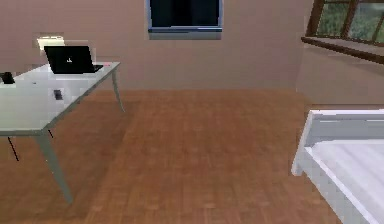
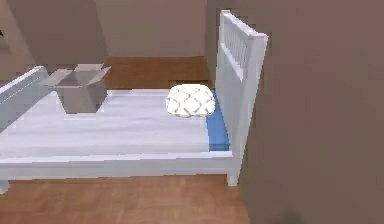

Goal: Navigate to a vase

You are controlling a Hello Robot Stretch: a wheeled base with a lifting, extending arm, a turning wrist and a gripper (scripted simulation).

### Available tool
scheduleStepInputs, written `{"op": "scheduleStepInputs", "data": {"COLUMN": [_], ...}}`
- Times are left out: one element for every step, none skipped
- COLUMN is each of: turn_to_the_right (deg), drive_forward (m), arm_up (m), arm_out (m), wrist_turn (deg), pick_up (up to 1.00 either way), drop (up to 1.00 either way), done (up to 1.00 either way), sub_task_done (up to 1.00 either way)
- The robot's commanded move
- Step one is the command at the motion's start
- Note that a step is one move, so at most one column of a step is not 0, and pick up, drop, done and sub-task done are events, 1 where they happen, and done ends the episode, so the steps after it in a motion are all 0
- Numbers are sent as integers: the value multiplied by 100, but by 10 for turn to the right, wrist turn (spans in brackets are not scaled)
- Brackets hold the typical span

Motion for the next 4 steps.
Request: {"op": "scheduleStepInputs", "data": {"turn_to_the_right": [-300,0,-450,-120], "drive_forward": [0,60,0,0], "arm_up": [0,0,0,0], "arm_out": [0,0,0,0], "wrist_turn": [0,0,0,0], "pick_up": [0,0,0,0], "drop": [0,0,0,0], "done": [0,0,0,0], "sub_task_done": [0,0,0,0]}}
